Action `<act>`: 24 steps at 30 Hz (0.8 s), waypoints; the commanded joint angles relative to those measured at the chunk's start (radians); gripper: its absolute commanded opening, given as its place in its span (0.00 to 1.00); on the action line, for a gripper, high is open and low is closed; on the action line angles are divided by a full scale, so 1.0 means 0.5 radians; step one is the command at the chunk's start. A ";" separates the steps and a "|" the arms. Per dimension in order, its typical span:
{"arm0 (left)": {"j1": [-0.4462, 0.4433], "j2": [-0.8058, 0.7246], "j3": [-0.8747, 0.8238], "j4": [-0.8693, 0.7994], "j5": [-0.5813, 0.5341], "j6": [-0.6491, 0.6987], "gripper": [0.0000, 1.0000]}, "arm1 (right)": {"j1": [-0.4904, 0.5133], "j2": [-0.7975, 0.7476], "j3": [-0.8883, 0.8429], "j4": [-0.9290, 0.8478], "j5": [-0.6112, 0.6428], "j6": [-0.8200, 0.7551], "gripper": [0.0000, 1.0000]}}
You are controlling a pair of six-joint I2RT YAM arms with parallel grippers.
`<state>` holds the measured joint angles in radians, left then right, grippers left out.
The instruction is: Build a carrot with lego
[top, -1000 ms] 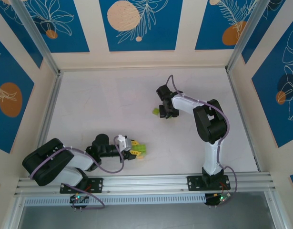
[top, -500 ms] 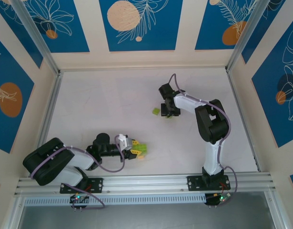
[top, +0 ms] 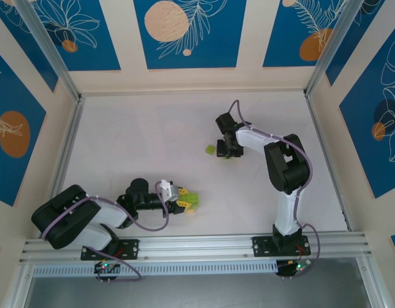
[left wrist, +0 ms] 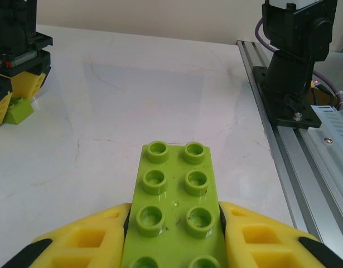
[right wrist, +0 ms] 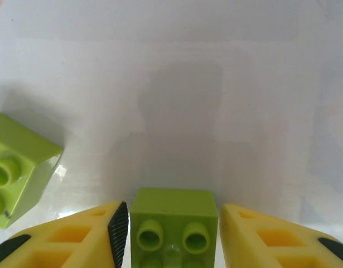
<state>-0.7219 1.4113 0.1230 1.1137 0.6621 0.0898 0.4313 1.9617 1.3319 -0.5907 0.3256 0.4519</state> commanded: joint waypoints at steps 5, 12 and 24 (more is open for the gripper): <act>0.010 0.025 0.028 -0.034 0.051 0.066 0.25 | -0.048 -0.133 -0.061 0.025 -0.120 -0.019 0.48; 0.008 0.028 0.035 -0.044 0.048 0.066 0.24 | -0.053 -0.088 -0.045 0.016 -0.160 -0.029 0.49; 0.011 0.037 0.052 -0.076 0.039 0.068 0.24 | -0.062 -0.037 -0.025 0.006 -0.183 -0.039 0.50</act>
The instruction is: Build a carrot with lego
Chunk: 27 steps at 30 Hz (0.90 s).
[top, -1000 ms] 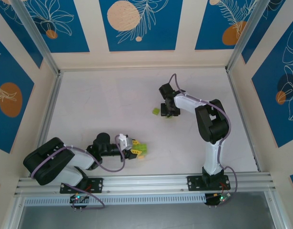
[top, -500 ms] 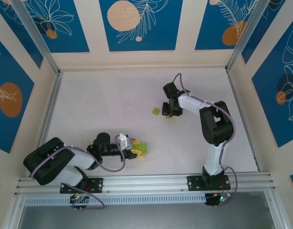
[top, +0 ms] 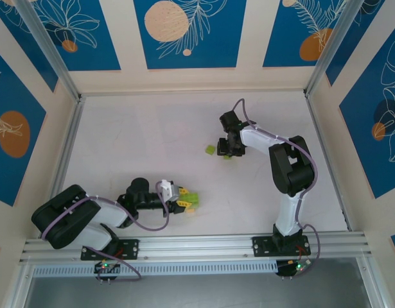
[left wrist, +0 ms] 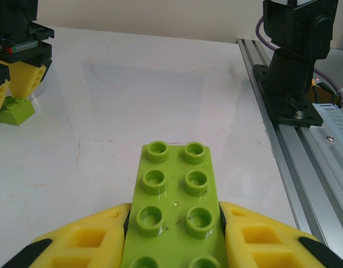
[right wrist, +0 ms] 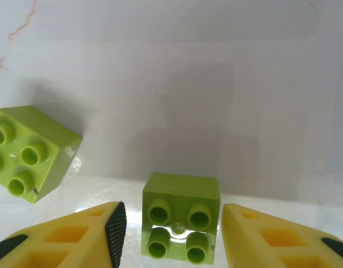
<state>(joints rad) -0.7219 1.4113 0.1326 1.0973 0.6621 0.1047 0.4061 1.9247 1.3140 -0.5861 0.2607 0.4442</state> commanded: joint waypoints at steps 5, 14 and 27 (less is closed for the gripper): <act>0.011 0.040 0.037 -0.049 0.035 0.034 0.24 | -0.011 0.056 0.007 -0.006 -0.049 -0.020 0.50; 0.010 0.040 0.042 -0.055 0.029 0.035 0.23 | -0.011 0.059 0.005 -0.006 -0.043 -0.017 0.45; 0.011 0.039 0.041 -0.057 0.026 0.032 0.23 | -0.014 0.062 -0.012 -0.024 -0.024 -0.019 0.44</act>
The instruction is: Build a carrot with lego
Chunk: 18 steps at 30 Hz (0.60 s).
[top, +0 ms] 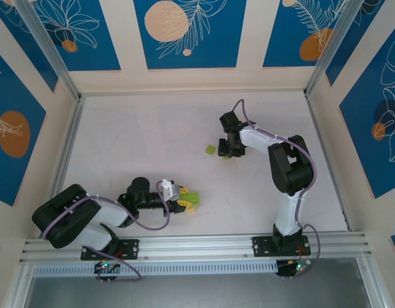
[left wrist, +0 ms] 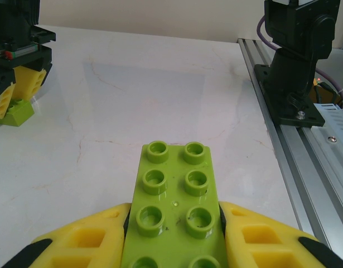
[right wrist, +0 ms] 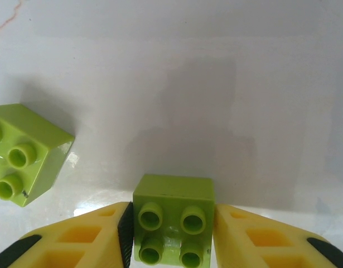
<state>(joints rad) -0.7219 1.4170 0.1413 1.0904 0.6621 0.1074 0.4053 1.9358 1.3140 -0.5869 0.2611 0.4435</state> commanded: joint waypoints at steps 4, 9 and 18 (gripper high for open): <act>0.009 0.028 0.024 -0.045 0.024 0.027 0.23 | -0.013 0.047 -0.017 -0.017 -0.031 -0.016 0.44; 0.011 0.031 0.031 -0.056 0.022 0.028 0.22 | -0.013 0.048 -0.009 -0.017 -0.038 -0.015 0.45; 0.009 0.031 0.032 -0.061 0.016 0.030 0.22 | -0.013 0.073 -0.011 -0.017 -0.042 -0.015 0.46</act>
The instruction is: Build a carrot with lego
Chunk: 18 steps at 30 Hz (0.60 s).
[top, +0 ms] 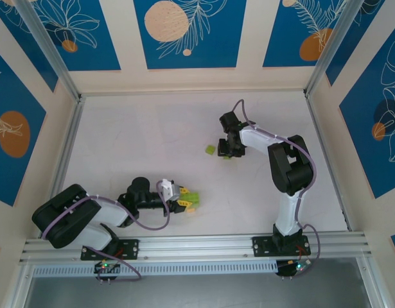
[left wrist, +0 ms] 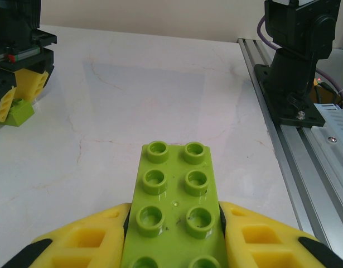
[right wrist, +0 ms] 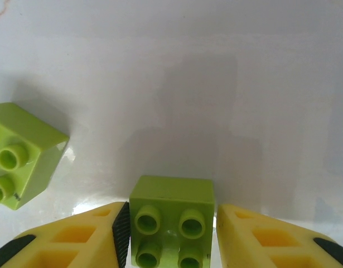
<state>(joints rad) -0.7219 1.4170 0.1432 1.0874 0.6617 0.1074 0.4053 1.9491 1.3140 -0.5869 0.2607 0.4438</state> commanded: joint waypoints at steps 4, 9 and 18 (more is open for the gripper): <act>0.008 0.028 0.031 -0.057 0.015 0.031 0.22 | -0.013 0.050 -0.008 -0.017 -0.040 -0.016 0.44; 0.010 0.029 0.028 -0.057 0.014 0.031 0.22 | -0.013 0.041 -0.005 -0.015 -0.041 -0.016 0.43; 0.009 0.034 0.033 -0.068 0.011 0.034 0.22 | -0.016 0.020 -0.008 0.001 -0.080 -0.026 0.46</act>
<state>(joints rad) -0.7219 1.4170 0.1455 1.0836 0.6617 0.1078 0.4034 1.9602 1.3140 -0.5865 0.2569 0.4438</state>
